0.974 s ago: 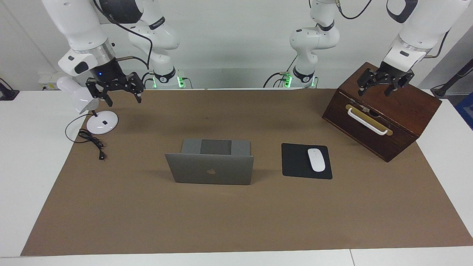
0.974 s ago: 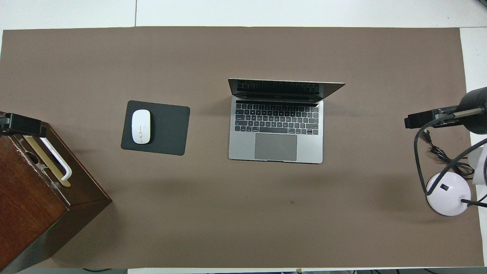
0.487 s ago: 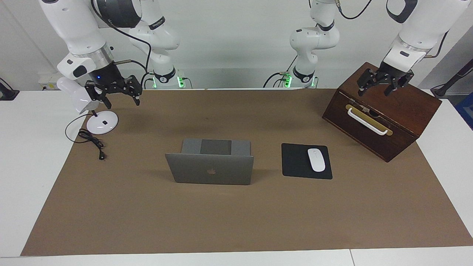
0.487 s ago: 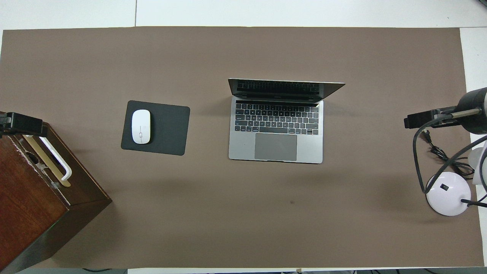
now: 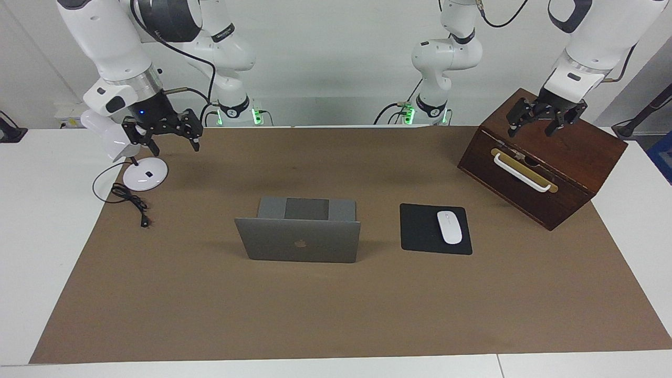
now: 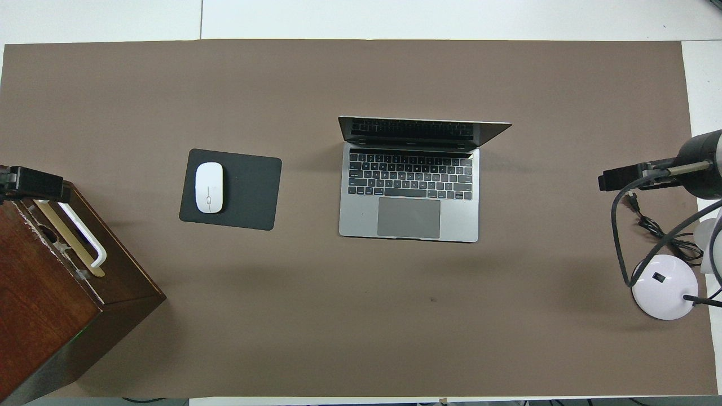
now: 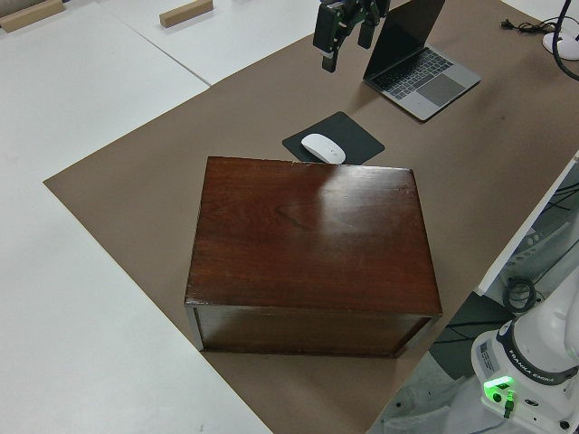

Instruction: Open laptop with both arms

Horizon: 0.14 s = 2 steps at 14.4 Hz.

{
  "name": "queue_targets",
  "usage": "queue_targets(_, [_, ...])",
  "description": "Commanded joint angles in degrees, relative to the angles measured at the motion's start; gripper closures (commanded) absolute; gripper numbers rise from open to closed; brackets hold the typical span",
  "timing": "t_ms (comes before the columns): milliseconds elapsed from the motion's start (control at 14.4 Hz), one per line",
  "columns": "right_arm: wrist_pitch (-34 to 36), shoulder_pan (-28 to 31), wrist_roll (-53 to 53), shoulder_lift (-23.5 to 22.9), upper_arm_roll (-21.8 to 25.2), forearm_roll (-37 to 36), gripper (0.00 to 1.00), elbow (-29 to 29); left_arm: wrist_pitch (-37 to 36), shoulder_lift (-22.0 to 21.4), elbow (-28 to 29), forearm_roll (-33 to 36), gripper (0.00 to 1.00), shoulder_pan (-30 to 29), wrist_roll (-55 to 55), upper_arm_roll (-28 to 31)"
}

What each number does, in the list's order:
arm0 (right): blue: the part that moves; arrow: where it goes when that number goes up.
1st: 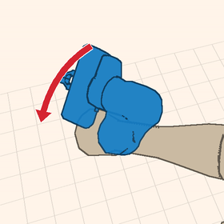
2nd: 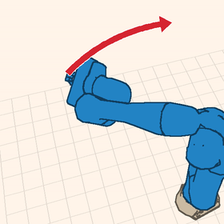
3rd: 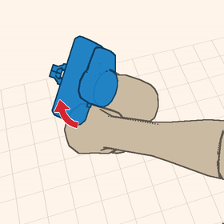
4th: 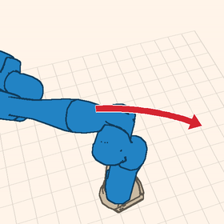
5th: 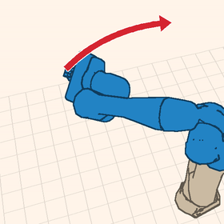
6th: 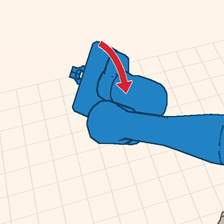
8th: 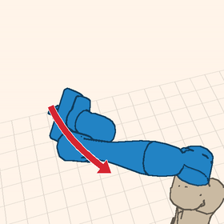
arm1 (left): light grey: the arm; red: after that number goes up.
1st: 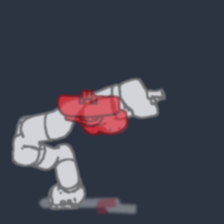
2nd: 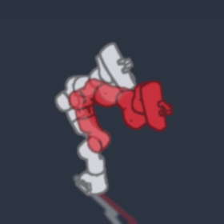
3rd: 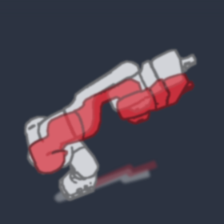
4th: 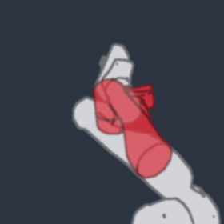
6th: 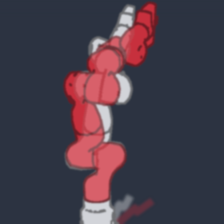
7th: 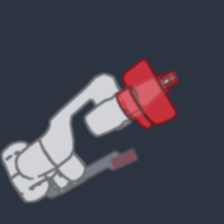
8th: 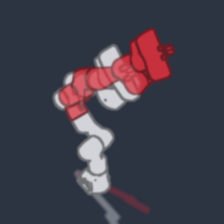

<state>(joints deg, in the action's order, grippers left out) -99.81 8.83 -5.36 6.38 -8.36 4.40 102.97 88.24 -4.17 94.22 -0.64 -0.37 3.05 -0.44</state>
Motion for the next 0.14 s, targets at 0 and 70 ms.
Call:
queue_targets(0, [-1.4,0.8,-1.8,1.2,-0.3,-0.4,0.00,1.5,0.4,-0.3,0.5,0.7,0.00,-0.1,-0.8,0.0])
queue_targets(70, [-1.4,0.8,-1.8,1.2,-0.3,-0.4,0.00,1.6,0.4,-0.3,0.5,0.7,0.00,-0.1,-0.9,0.0])
